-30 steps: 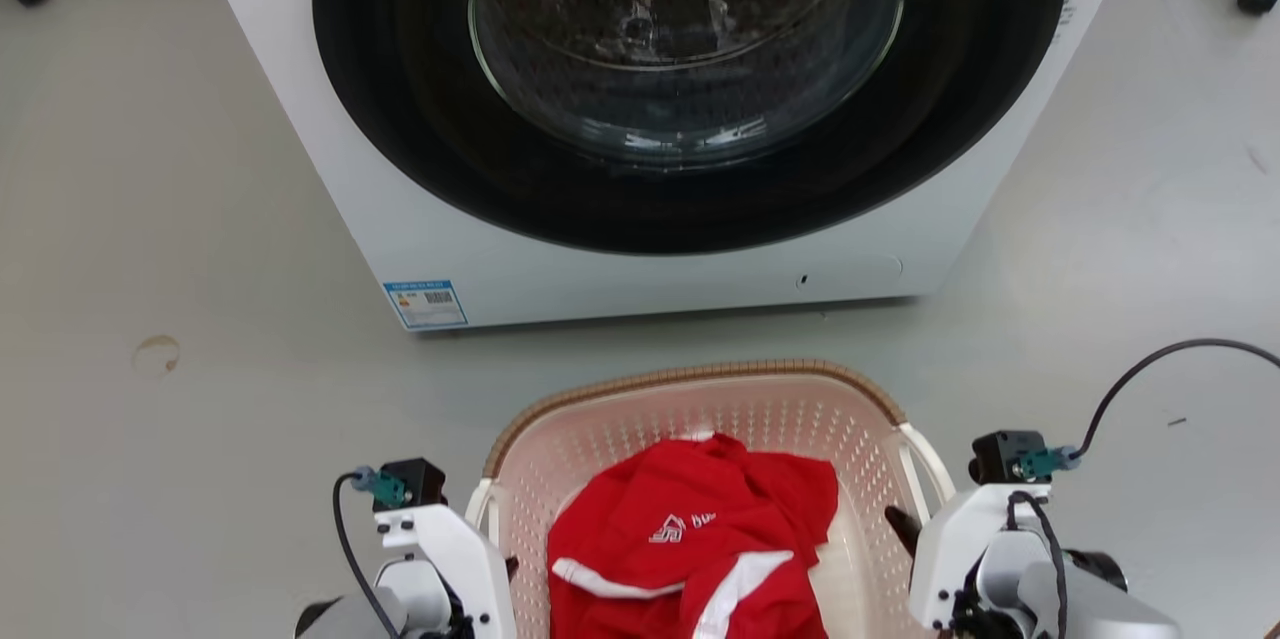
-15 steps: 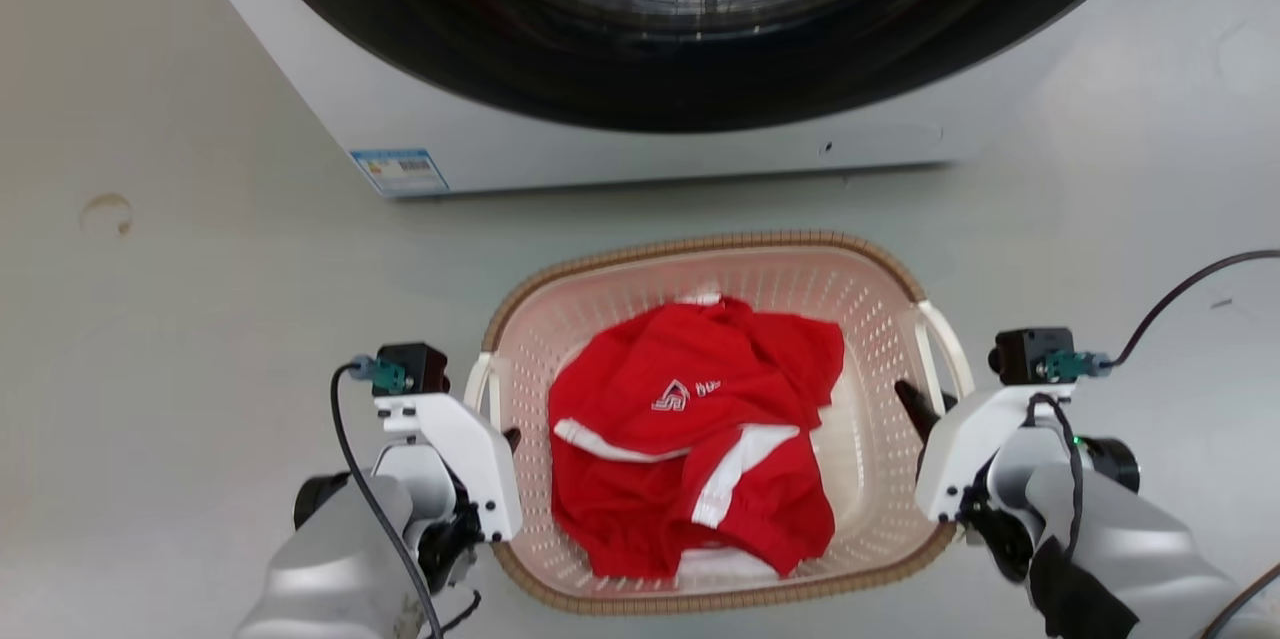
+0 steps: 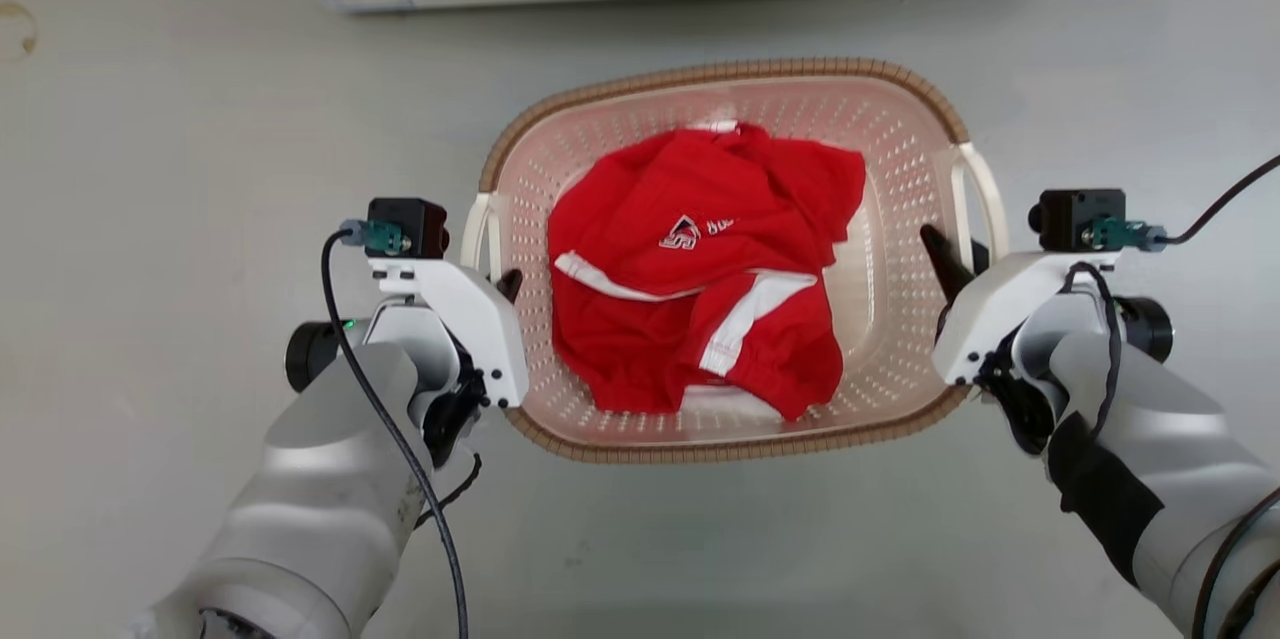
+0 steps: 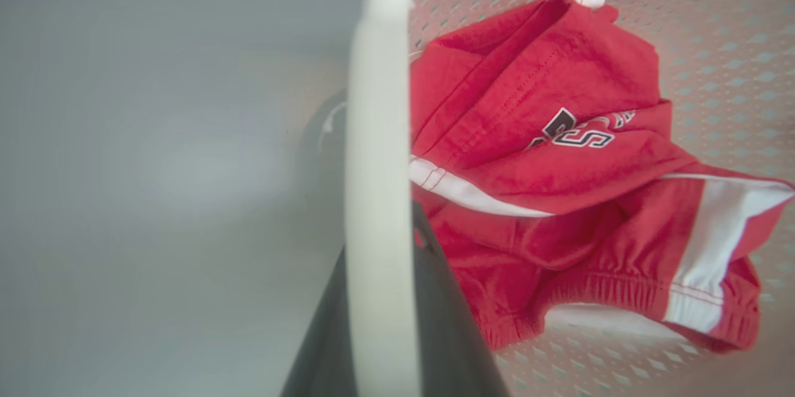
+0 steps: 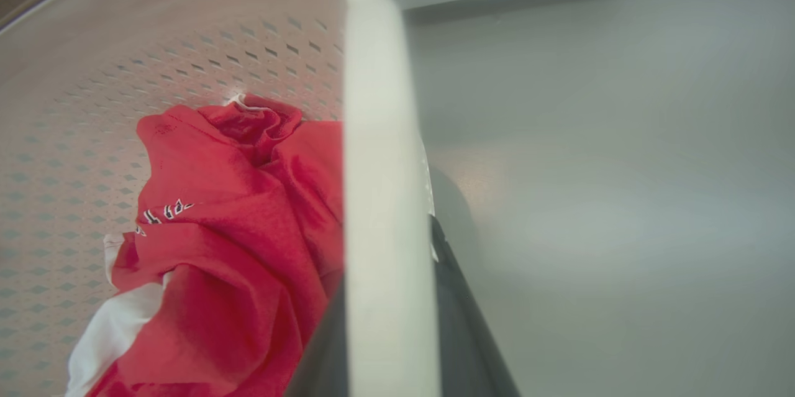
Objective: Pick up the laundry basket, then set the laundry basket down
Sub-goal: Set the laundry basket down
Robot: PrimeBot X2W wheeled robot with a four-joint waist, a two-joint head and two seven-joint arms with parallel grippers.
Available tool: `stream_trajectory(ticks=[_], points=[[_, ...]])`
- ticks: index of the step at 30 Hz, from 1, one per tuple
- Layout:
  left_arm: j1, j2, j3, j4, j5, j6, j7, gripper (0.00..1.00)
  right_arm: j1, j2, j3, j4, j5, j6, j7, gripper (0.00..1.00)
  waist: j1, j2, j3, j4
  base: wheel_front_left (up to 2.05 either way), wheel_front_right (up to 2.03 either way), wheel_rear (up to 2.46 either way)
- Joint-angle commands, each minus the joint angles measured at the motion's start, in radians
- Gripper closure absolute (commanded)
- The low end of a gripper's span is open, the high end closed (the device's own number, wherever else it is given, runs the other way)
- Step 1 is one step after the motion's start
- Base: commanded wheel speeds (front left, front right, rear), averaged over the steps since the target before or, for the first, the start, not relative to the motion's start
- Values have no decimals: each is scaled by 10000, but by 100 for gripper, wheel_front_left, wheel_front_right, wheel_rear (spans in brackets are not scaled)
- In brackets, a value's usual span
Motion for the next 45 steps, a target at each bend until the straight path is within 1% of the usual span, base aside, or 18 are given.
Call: stream_trajectory(ticks=[1,8,18,22,30,41,42,43,44,45], points=[[-100,918,98,334,168,177,-123,100,142,-846,-122,443,-58,-65,-243,100,0,0,528,133,0,0,0],[-656,841,-16,334,300,158,-317,100,-402,-846,-501,479,-457,-65,-268,100,0,0,1384,171,0,0,0],[-1336,821,-162,334,543,191,-1115,100,-978,-846,-1791,264,-1839,-65,-270,100,0,0,2278,131,0,0,0],[-1463,798,-203,334,598,181,-1443,100,-940,-846,-2374,87,-2546,-65,-270,100,0,0,2447,137,0,0,0],[-1464,667,-308,334,578,61,-1662,100,-577,-846,-3306,-390,-3607,-65,-271,100,0,0,2582,194,0,0,0],[-1500,613,-539,334,556,-17,-1775,100,-312,-846,-3710,-634,-4047,-65,-271,100,0,0,2637,274,0,0,0],[-1511,609,-565,334,558,-20,-1824,75,-303,-846,-3738,-646,-4072,-65,-271,99,0,0,2644,277,0,0,0],[-1523,605,-590,314,556,-21,-1880,14,-299,-846,-3764,-657,-4098,-65,-271,69,0,0,2653,278,0,0,0],[-1527,601,-642,214,566,-22,-1979,0,-300,-846,-3779,-686,-4136,-65,-271,0,0,0,2665,278,0,0,0],[-1513,610,-686,90,552,-23,-2064,0,-300,-846,-3790,-725,-4180,-65,-271,0,0,0,2674,276,0,0,0]])
